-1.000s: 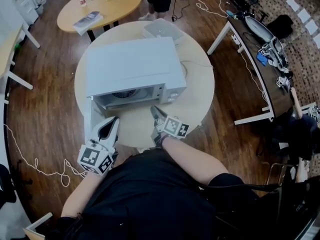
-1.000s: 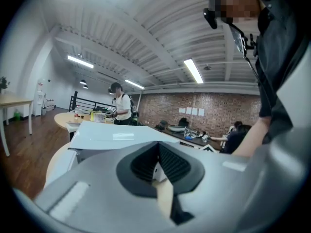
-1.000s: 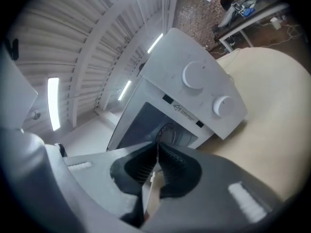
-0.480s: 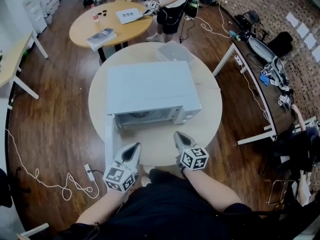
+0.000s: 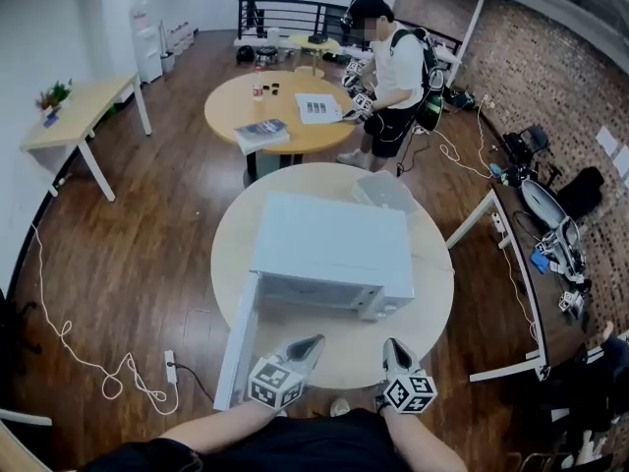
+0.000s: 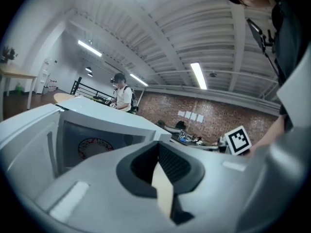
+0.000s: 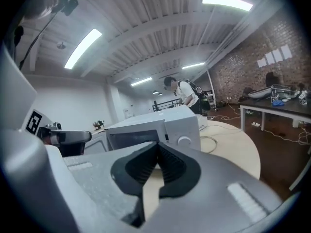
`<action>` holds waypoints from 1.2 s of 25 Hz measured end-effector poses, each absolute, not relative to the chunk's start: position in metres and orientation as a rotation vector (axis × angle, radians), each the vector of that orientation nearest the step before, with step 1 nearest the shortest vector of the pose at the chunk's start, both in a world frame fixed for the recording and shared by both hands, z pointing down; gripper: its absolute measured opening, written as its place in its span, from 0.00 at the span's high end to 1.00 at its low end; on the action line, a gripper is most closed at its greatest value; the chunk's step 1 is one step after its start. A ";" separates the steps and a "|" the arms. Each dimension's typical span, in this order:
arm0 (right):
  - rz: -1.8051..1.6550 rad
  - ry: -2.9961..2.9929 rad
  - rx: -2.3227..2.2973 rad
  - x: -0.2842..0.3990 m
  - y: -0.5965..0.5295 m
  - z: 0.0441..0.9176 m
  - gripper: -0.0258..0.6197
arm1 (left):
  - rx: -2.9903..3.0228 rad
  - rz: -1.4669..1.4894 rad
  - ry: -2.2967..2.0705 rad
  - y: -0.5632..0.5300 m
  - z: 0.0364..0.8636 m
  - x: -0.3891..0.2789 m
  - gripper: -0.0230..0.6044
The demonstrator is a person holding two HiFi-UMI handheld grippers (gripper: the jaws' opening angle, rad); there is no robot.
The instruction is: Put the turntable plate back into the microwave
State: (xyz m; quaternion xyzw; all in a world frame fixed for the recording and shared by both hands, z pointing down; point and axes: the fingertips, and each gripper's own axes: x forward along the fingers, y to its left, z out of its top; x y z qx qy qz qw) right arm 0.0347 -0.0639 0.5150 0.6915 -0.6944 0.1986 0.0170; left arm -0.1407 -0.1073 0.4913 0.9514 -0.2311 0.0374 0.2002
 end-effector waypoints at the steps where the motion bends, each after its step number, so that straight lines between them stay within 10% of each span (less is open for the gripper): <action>1: 0.629 -2.168 2.151 0.039 -0.062 0.518 0.96 | 2.654 0.110 -0.667 -0.108 0.491 -0.140 0.95; 30: 0.888 -2.343 1.914 0.107 -0.082 0.579 0.96 | 2.605 0.207 -0.957 -0.096 0.498 -0.093 0.95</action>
